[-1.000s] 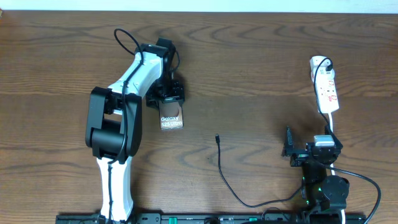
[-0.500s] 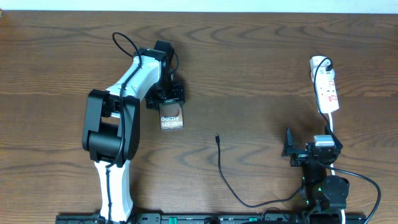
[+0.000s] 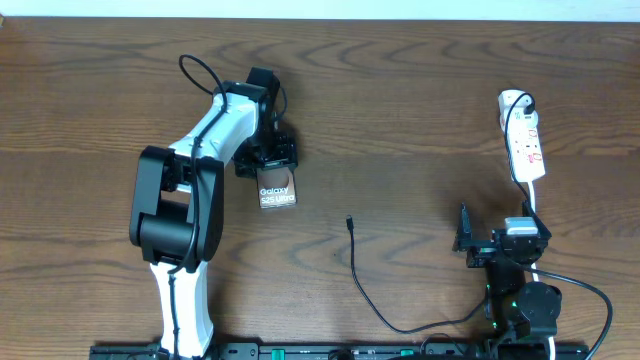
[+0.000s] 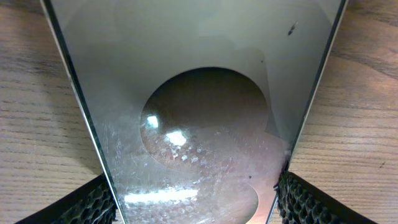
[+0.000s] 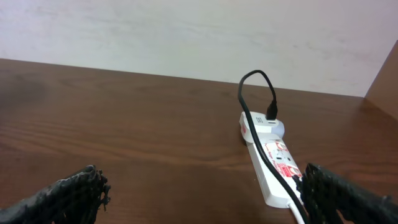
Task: Plug charger to phone and switch on socket
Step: 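Close the left gripper on the phone's top edge and lift it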
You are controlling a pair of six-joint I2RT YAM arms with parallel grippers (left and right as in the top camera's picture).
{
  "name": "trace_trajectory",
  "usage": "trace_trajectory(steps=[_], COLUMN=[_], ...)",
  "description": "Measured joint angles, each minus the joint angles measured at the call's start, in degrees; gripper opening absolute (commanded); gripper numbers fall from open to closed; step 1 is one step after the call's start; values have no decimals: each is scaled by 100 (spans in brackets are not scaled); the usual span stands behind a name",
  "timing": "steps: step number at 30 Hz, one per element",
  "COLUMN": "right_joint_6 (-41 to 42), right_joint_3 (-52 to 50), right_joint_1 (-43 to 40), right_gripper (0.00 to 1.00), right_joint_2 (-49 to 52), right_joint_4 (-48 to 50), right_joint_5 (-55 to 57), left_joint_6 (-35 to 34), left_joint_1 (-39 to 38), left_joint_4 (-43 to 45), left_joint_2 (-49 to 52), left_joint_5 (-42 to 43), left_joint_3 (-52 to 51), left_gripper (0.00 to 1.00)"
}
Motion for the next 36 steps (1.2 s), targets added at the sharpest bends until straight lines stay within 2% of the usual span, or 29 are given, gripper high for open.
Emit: trace_trajectory(steps=[6, 7, 8, 15, 36], right_joint_6=[0, 0, 0, 0, 0], right_joint_3=[0, 0, 0, 0, 0], right_joint_1=[0, 0, 0, 0, 0], right_gripper=[99, 99, 99, 99, 99], right_joint_2=[0, 0, 0, 0, 0], right_joint_4=[0, -2, -2, -2, 0], right_joint_5=[0, 0, 0, -2, 0], left_joint_6=[-48, -48, -48, -155, -214], left_joint_1=[-26, -33, -37, -219, -271], left_joint_4=[28, 37, 50, 173, 356], left_joint_2=[-15, -15, -15, -26, -120], left_joint_5=[-13, -15, -24, -343, -450], left_joint_3=[-20, -20, -26, -59, -249], left_gripper=[80, 82, 98, 98, 98])
